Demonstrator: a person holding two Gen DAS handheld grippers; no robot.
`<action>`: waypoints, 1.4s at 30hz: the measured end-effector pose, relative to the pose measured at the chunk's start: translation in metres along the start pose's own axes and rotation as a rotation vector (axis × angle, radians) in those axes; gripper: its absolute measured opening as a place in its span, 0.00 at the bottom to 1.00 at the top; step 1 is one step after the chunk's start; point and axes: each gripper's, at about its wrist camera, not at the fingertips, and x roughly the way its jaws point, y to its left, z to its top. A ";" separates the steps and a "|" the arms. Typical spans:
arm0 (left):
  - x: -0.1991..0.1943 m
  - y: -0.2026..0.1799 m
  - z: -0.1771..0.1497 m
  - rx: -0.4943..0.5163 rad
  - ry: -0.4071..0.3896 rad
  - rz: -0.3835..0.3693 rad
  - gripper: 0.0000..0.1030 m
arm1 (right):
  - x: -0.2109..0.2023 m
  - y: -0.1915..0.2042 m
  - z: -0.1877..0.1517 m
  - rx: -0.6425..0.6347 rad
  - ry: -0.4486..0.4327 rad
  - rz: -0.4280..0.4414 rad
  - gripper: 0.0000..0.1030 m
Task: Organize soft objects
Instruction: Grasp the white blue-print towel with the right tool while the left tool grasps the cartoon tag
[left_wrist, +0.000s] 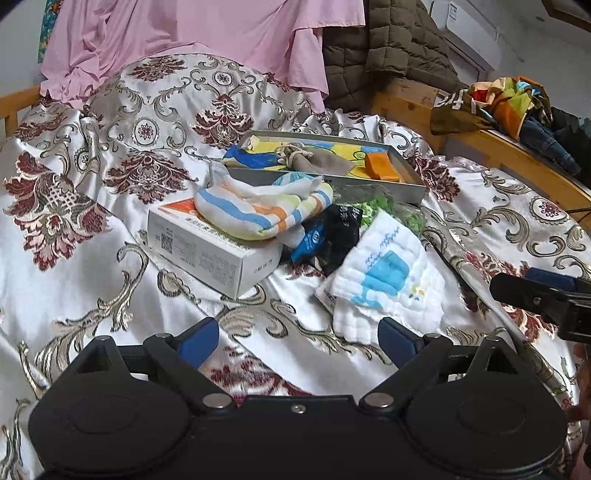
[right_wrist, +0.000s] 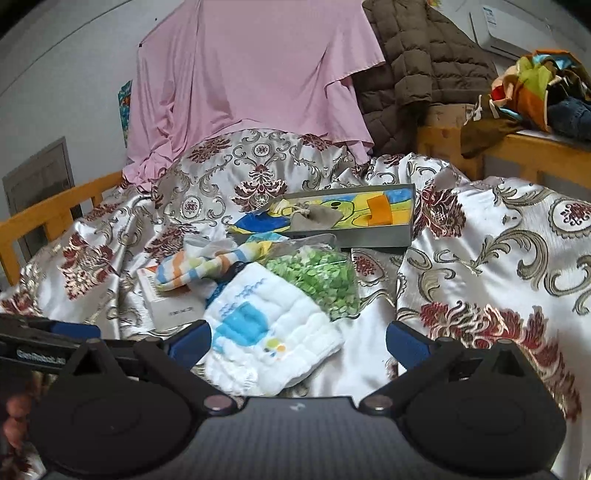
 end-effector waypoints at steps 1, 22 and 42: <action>0.001 0.000 0.000 0.004 0.000 0.002 0.91 | 0.003 -0.002 -0.001 0.003 0.006 -0.004 1.00; 0.037 0.004 0.032 -0.056 0.026 -0.090 0.93 | 0.075 0.002 -0.007 -0.256 0.073 0.145 1.00; 0.055 -0.003 0.026 -0.105 0.087 -0.159 0.93 | 0.092 0.025 -0.028 -0.457 0.179 0.112 0.37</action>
